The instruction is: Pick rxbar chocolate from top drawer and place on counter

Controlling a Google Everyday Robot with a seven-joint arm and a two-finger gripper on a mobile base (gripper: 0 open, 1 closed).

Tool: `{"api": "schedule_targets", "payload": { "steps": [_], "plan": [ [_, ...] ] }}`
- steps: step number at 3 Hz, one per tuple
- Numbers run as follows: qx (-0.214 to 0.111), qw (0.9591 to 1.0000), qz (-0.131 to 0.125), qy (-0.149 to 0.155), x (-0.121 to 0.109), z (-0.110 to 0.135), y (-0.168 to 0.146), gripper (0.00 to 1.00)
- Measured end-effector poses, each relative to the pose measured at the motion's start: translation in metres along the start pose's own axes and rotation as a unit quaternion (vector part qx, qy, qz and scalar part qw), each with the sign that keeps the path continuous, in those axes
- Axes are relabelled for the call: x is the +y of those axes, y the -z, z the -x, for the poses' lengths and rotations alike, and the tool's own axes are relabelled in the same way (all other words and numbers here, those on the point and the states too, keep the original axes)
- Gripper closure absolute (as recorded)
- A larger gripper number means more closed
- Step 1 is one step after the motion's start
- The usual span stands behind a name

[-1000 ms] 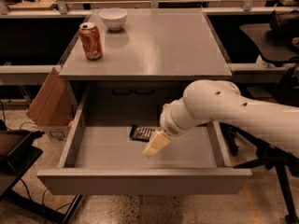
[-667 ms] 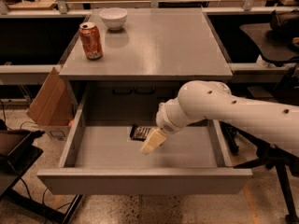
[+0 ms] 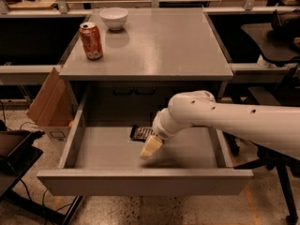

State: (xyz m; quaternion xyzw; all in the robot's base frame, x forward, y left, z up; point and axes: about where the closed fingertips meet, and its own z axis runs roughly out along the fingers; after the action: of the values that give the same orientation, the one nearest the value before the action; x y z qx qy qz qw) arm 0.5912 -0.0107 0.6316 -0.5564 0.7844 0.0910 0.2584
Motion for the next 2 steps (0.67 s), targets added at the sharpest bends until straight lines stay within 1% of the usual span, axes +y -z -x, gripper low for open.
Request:
{"api": "schedule_targets", "payload": {
  "steps": [1,2],
  "plan": [
    [0.014,0.9996,0.017,-0.016,0.001,-0.013,-0.028,0.0],
    [0.013,0.9978,0.051,-0.041,0.008,-0.023,-0.053,0.18]
  ]
}}
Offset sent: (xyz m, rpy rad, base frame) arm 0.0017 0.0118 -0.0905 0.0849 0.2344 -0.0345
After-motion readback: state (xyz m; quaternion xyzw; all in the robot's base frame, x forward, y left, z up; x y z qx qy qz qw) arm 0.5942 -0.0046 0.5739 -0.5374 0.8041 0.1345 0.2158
